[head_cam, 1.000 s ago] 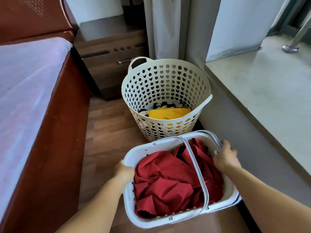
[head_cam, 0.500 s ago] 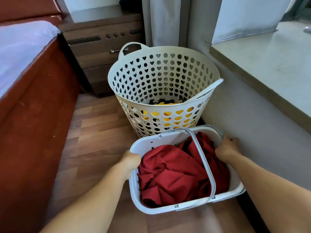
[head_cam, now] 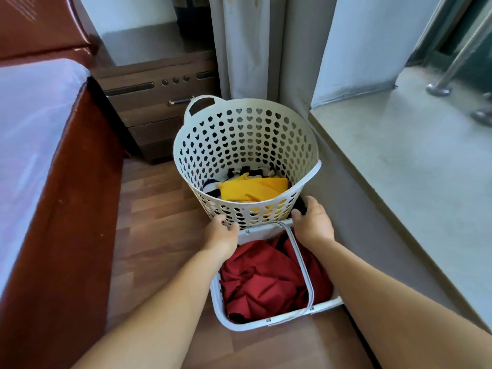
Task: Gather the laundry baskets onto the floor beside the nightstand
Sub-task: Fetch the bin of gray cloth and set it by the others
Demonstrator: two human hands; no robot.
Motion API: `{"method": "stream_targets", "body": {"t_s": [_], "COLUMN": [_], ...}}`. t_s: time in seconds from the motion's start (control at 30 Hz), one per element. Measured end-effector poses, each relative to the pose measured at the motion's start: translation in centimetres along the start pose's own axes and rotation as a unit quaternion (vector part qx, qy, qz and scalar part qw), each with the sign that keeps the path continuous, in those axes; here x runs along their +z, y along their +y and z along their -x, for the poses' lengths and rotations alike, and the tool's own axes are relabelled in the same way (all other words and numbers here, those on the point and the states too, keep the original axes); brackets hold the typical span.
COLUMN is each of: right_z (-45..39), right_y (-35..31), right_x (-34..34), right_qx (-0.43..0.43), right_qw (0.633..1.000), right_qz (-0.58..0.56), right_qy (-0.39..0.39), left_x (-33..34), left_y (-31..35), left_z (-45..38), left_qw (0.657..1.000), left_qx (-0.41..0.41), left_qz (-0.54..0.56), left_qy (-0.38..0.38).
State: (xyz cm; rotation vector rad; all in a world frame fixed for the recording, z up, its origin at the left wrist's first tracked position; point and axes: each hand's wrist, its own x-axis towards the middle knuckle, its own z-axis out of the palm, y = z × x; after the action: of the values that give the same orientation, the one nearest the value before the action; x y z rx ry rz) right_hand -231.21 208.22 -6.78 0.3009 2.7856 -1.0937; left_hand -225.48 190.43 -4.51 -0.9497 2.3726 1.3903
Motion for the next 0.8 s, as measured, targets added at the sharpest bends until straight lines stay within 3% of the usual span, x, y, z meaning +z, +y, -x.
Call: {"method": "stream_targets", "body": {"t_s": [0.17, 0.47, 0.63, 0.8], "right_z": [4.6, 13.5, 19.5, 27.5], "right_y": [-9.5, -24.6, -28.0, -26.3], "right_x": [-9.1, -27.4, -35.2, -45.1], "right_qx": [-0.009, -0.065, -0.073, -0.055], "right_qw": [0.993, 0.971, 0.951, 0.925], "right_qz": [-0.101, -0.191, -0.245, -0.271], "right_qy": [0.055, 0.129, 0.172, 0.262], "left_x": [-5.5, -16.0, -18.2, -16.0], "left_y": [11.0, 27.8, 31.9, 35.3], "left_z": [7.2, 22.2, 30.2, 41.3], "left_qw": [0.995, 0.979, 0.963, 0.941], "left_qx": [0.085, 0.185, 0.238, 0.283], "left_qz": [0.009, 0.079, 0.124, 0.17], "left_qy": [0.044, 0.026, 0.009, -0.069]}}
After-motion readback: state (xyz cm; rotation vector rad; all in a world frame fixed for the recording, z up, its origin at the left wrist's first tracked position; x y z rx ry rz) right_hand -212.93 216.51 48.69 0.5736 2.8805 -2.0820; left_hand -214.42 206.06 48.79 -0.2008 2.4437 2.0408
